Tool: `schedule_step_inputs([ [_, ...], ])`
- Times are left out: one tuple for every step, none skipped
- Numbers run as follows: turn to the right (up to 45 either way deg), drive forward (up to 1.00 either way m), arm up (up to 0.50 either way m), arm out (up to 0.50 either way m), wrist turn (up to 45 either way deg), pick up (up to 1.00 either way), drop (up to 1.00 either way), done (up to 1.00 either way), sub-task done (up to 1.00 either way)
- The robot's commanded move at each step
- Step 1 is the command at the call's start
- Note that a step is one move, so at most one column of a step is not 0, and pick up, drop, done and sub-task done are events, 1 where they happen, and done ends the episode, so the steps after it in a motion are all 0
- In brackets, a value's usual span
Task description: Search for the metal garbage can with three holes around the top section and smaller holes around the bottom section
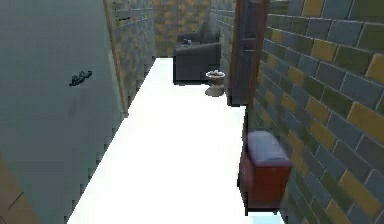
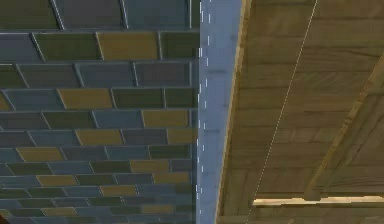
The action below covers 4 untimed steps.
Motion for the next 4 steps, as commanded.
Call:
schedule_step_inputs([
  [0.0, 1.0, 0.0, 0.0, 0.0, 0.0, 0.0, 0.0, 0.0],
  [-6.0, 0.0, 0.0, 0.0, 0.0, 0.0, 0.0, 0.0, 0.0],
  [0.0, 0.5, 0.0, 0.0, 0.0, 0.0, 0.0, 0.0, 0.0],
  [27.0, 0.0, 0.0, 0.0, 0.0, 0.0, 0.0, 0.0, 0.0],
])
